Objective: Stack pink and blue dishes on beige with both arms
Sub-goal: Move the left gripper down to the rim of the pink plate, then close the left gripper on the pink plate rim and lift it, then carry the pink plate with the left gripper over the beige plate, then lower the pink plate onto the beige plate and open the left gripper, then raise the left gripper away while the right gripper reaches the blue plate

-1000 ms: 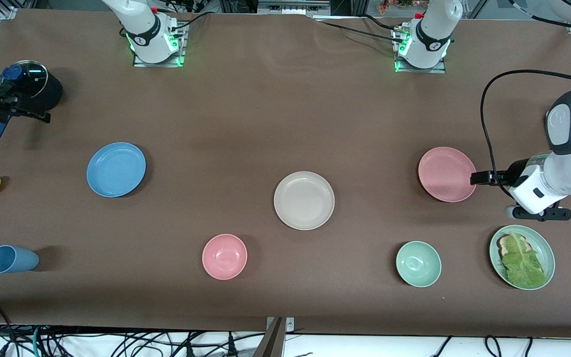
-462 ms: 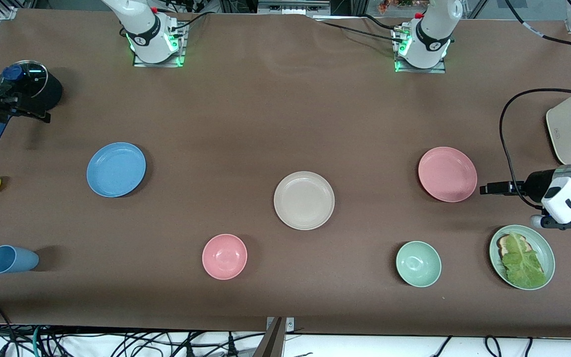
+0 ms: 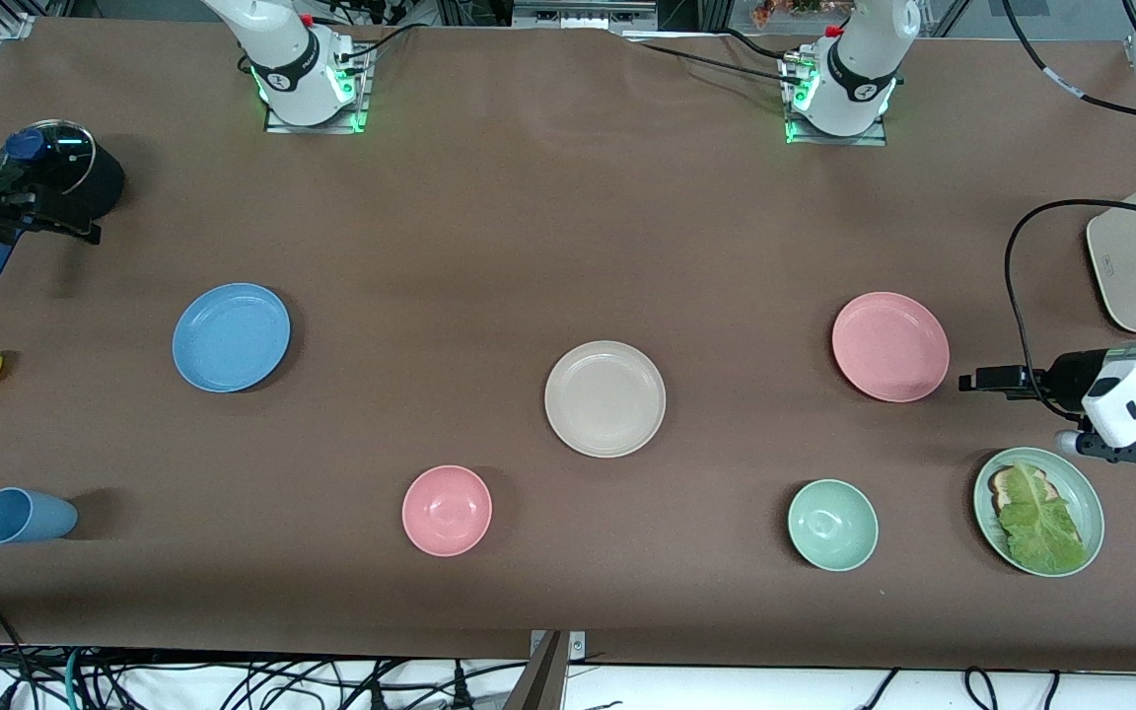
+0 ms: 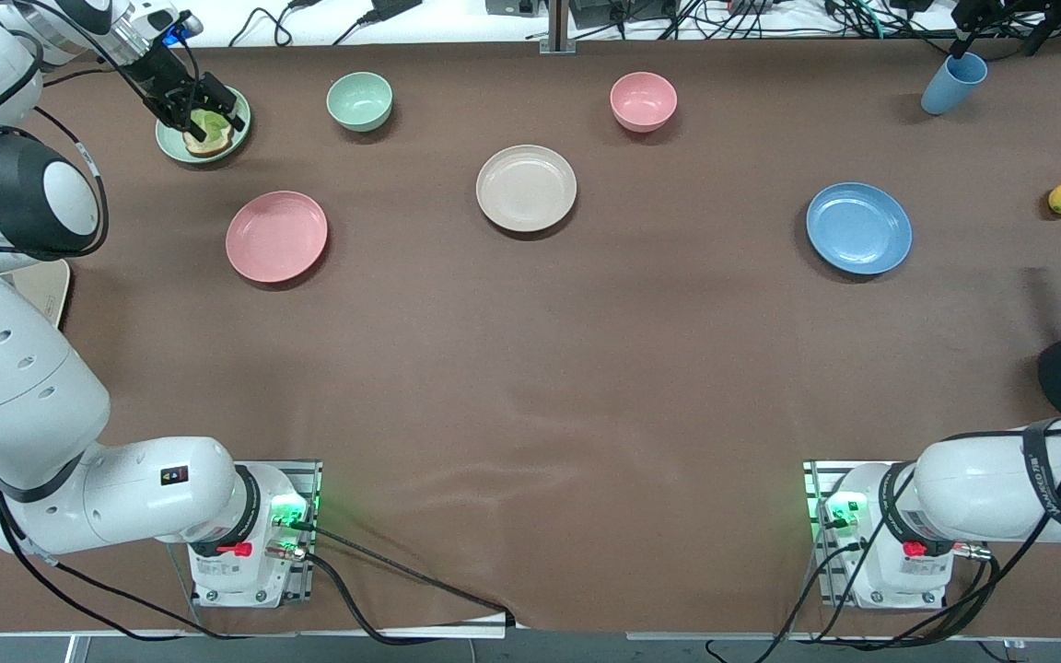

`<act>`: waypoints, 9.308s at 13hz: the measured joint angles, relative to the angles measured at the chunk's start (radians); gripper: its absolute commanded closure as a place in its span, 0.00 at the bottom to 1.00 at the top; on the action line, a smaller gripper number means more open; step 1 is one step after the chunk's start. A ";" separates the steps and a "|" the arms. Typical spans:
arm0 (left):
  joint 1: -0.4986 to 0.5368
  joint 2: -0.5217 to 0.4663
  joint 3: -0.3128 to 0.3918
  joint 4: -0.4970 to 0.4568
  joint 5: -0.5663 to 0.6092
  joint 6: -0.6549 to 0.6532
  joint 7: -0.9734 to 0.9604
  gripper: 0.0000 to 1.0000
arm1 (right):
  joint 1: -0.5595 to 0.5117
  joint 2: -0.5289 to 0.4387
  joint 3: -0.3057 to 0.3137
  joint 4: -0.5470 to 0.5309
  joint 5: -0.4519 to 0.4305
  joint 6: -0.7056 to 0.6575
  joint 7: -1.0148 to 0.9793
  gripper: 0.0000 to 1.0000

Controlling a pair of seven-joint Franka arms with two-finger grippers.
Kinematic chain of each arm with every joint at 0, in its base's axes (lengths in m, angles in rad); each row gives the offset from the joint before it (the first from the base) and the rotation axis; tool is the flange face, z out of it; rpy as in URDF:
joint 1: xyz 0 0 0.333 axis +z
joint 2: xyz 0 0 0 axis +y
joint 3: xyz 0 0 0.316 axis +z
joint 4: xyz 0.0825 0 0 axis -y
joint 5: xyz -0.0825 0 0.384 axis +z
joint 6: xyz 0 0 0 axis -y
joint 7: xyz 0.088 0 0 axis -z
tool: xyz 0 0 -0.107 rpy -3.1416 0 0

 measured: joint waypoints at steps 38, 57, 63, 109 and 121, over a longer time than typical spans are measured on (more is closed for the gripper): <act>0.012 -0.039 0.139 -0.508 -0.352 0.354 0.364 0.12 | 0.000 0.000 -0.001 0.000 0.000 -0.035 0.000 0.00; -0.035 -0.065 0.135 -0.482 -0.302 0.348 0.247 1.00 | 0.000 0.001 -0.001 0.000 0.000 -0.036 0.000 0.00; -0.100 -0.252 -0.048 -0.443 -0.026 0.315 -0.255 1.00 | 0.000 0.001 -0.001 0.000 0.000 -0.036 0.000 0.00; -0.689 0.017 -0.114 -0.351 -0.016 0.797 -1.288 0.37 | -0.002 0.004 -0.006 -0.001 0.000 -0.038 0.000 0.00; -0.578 0.011 -0.086 -0.303 0.224 0.683 -1.002 0.22 | -0.065 0.065 -0.021 -0.021 0.000 -0.039 0.002 0.01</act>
